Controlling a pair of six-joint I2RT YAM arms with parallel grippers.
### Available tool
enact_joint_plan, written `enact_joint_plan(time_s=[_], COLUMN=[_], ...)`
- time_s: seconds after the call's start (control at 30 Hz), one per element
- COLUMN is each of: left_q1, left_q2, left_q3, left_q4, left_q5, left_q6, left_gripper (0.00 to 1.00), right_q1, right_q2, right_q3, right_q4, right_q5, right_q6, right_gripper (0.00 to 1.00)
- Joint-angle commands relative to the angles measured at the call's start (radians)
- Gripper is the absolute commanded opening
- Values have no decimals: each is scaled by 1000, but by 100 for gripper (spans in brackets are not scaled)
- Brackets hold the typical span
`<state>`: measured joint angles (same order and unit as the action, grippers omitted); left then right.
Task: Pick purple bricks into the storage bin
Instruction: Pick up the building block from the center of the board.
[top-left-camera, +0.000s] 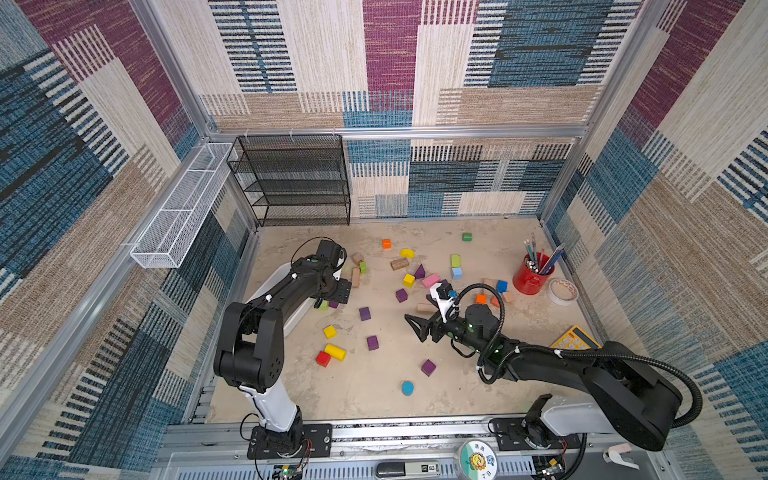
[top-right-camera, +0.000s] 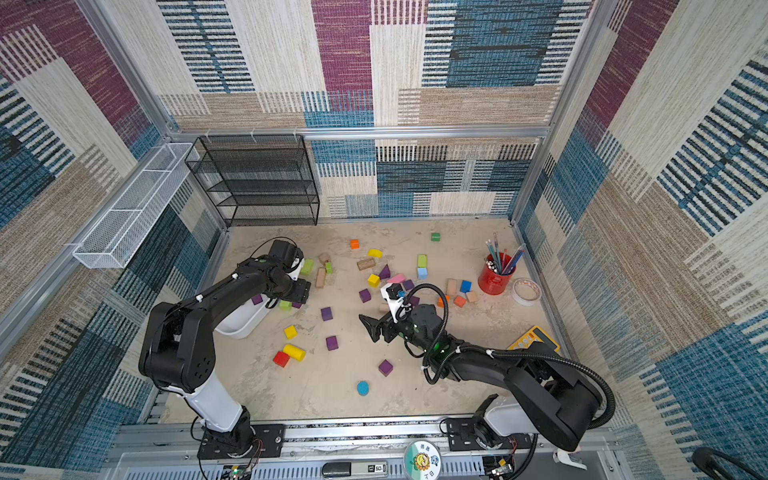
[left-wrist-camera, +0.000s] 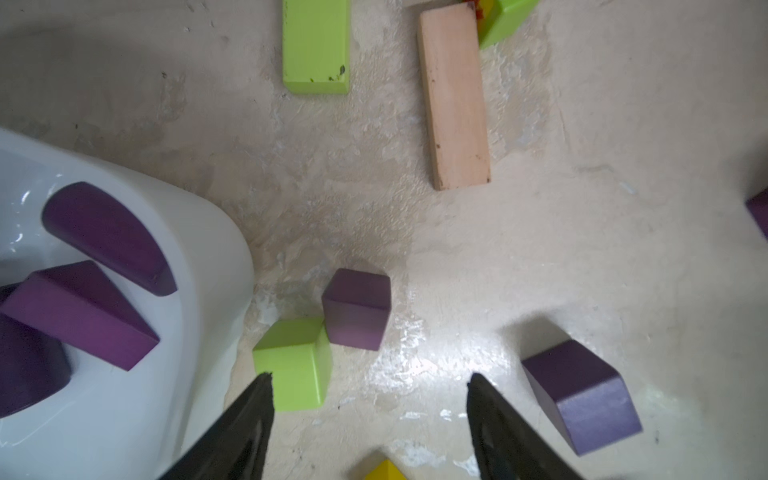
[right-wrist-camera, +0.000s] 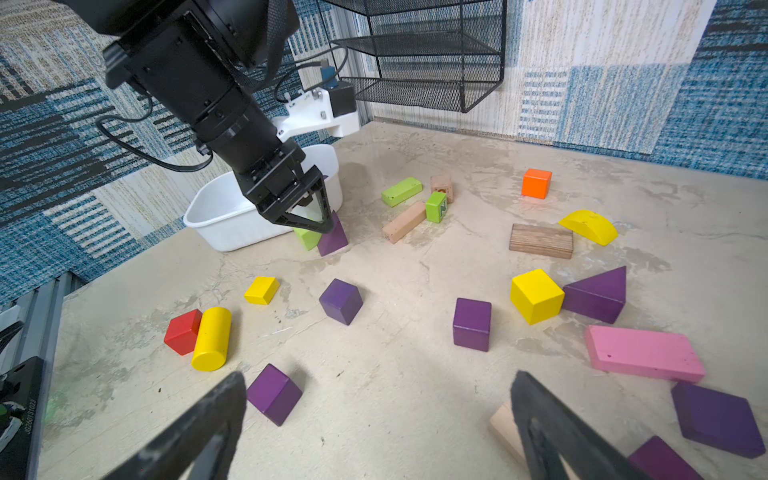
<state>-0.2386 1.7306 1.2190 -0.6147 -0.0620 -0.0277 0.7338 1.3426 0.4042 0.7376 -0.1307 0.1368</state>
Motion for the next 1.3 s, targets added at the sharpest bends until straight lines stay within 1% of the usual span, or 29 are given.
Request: enact_joint_plan(time_s=[0.0, 0.1, 0.4, 0.7, 0.97, 1.27], left_q1=[14, 21, 22, 22, 22, 19], left_q2=[3, 5, 12, 9, 13, 50], left_q3=[-10, -16, -24, -28, -23, -12], left_q4=[34, 44, 70, 106, 98, 104], left_q5=[31, 25, 63, 70, 6, 17], left_q6=[-11, -9, -3, -4, 32, 60], left_gripper=[75, 75, 73, 73, 73, 72], right_q1=[2, 2, 2, 2, 3, 1], right_q2=[-14, -18, -3, 19, 12, 9], right_q3=[-4, -5, 0, 5, 4, 2], right_q4=[36, 37, 37, 42, 43, 46], right_q5=[-8, -12, -15, -18, -24, -29], right_q6=[1, 3, 1, 0, 0, 1], right_gripper=[99, 99, 100, 99, 99, 99])
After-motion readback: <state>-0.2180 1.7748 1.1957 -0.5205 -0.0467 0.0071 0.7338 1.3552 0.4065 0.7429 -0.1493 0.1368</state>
